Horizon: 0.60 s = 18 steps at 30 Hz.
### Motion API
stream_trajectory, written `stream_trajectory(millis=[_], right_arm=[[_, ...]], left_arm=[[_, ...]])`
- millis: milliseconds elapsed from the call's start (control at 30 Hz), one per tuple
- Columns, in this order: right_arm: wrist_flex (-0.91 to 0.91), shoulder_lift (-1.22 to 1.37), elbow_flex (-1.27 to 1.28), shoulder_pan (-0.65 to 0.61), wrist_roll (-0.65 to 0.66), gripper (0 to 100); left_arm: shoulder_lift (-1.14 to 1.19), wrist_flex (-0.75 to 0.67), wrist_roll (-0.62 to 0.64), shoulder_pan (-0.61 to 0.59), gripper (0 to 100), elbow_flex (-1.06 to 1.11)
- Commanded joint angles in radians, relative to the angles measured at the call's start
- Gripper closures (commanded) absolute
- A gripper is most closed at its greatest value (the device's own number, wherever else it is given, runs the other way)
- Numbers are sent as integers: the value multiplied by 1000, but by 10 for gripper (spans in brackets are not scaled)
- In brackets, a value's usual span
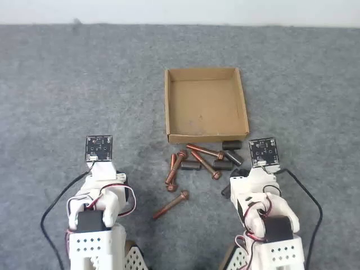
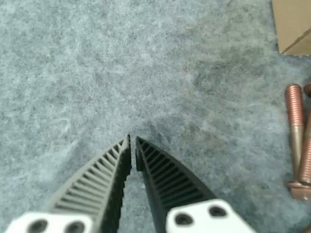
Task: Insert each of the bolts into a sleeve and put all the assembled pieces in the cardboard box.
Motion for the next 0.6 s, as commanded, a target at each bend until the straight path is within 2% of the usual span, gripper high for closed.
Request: stream_trajectory(millis=[0, 200, 367, 567], right_arm=[[33, 10, -89, 41, -29, 979], [44, 10, -86, 85, -28, 981], [38, 25, -87, 90, -31, 982], [-27, 265, -150, 70, -25, 982]], left_arm=[[-21, 3, -9, 3, 988, -31], [-21, 3, -9, 15, 988, -31], [-21, 5, -9, 107, 988, -35], [-21, 5, -6, 115, 988, -35]])
